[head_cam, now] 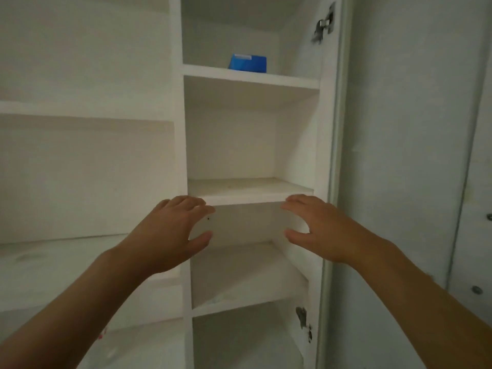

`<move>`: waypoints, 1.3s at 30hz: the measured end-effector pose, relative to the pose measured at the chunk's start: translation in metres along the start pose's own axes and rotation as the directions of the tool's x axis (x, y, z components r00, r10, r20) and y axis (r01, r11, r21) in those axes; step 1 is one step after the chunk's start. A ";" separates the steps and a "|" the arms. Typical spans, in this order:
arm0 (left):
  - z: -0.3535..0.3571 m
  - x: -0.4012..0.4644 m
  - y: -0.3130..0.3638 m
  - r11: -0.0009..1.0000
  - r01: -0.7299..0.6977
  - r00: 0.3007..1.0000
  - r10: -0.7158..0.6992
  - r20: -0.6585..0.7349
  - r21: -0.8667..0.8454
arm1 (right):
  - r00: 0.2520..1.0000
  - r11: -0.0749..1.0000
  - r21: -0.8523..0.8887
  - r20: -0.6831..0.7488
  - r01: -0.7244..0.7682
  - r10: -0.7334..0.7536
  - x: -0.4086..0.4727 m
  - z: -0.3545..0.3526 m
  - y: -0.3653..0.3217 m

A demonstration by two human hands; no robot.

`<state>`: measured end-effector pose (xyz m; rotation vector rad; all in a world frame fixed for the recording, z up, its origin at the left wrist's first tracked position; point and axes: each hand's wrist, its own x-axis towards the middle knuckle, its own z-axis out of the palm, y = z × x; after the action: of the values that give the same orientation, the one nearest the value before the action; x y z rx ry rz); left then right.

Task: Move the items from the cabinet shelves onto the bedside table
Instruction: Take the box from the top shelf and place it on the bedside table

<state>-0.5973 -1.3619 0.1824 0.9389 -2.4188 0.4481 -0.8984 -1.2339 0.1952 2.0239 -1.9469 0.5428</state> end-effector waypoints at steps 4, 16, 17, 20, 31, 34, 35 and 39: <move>-0.036 0.042 -0.016 0.995 -0.050 0.996 0.057 -0.074 0.089 | 0.996 0.999 -0.007 -0.075 0.051 -0.052 0.042 -0.033 -0.005; -0.121 0.137 -0.059 0.954 -0.136 0.934 0.213 -0.287 0.267 | 0.935 0.984 -0.146 -0.324 0.104 -0.147 0.156 -0.139 -0.029; -0.124 0.142 -0.062 0.945 -0.150 0.924 0.238 -0.298 0.291 | 0.933 0.981 -0.164 -0.327 0.101 -0.150 0.161 -0.143 -0.030; -0.133 0.158 -0.071 0.923 -0.180 0.895 0.297 -0.332 0.339 | 0.923 0.979 -0.178 -0.351 0.097 -0.155 0.174 -0.152 -0.029; -0.139 0.202 -0.085 0.870 -0.196 0.855 0.378 -0.356 0.452 | 0.864 0.980 -0.160 -0.470 0.119 -0.182 0.221 -0.182 -0.028; -0.136 0.211 -0.091 0.886 -0.175 0.856 0.352 -0.378 0.428 | 0.875 0.978 -0.172 -0.449 0.115 -0.181 0.236 -0.189 -0.029; -0.134 0.213 -0.094 0.891 -0.165 0.856 0.342 -0.386 0.423 | 0.881 0.977 -0.182 -0.436 0.111 -0.181 0.241 -0.190 -0.030; -0.125 0.218 -0.099 0.898 -0.127 0.852 0.316 -0.418 0.420 | 0.891 0.972 -0.208 -0.412 0.109 -0.188 0.259 -0.192 -0.032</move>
<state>-0.6249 -1.4894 0.4186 0.5868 -2.0154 1.1307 -0.8752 -1.3765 0.4846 1.7416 -1.5066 0.6816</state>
